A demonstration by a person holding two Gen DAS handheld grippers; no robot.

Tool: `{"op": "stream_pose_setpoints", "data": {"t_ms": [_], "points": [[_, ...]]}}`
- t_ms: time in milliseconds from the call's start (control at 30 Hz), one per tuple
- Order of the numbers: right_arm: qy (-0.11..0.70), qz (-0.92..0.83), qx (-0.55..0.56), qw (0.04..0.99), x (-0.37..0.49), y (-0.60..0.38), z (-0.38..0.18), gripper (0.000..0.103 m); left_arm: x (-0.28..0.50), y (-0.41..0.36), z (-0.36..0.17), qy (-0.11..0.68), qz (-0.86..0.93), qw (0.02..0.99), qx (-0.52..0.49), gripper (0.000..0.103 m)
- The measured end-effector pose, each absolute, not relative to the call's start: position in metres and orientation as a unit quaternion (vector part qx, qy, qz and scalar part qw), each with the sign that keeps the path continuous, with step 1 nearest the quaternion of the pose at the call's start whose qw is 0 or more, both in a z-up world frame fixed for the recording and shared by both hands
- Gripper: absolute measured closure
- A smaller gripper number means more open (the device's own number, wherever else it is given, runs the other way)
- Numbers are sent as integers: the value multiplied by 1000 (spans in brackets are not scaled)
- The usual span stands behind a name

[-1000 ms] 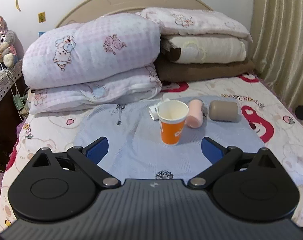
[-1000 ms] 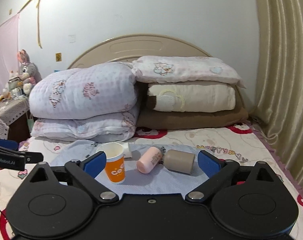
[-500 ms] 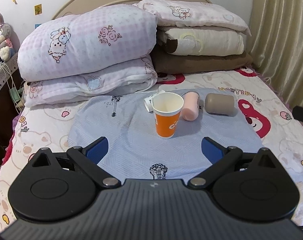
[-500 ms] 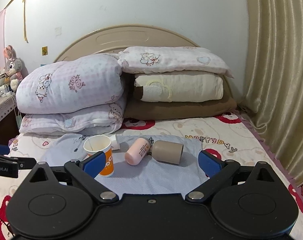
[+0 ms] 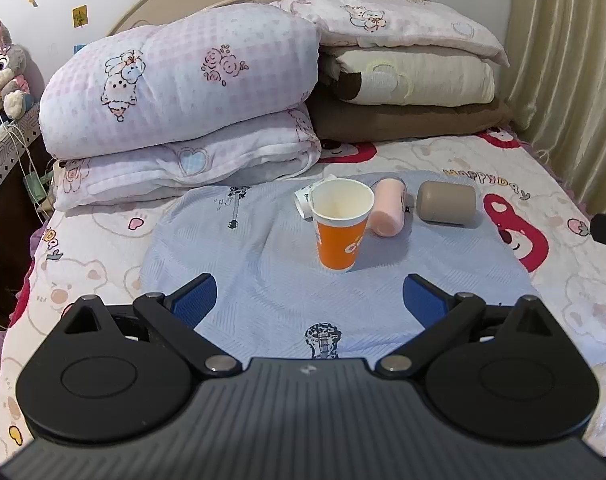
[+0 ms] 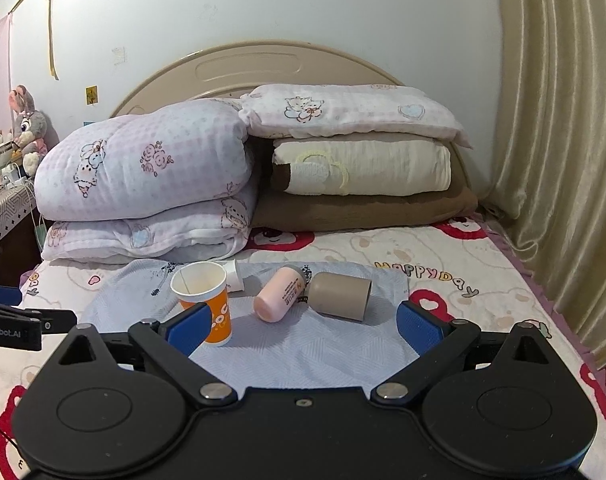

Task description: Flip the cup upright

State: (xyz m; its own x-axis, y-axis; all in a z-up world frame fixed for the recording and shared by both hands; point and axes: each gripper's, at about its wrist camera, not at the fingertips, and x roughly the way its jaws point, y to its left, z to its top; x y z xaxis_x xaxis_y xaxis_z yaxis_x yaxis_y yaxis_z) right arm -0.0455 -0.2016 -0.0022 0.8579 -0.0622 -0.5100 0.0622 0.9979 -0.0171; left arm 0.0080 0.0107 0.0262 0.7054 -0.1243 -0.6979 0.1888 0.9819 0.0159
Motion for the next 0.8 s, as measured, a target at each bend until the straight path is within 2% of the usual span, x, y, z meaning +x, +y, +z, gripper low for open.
{"op": "stream_pose_setpoints", "data": {"t_ms": [800], "points": [[279, -46, -5, 959, -39, -201, -10, 2, 7, 13, 22, 384, -63, 920, 55, 2]]}}
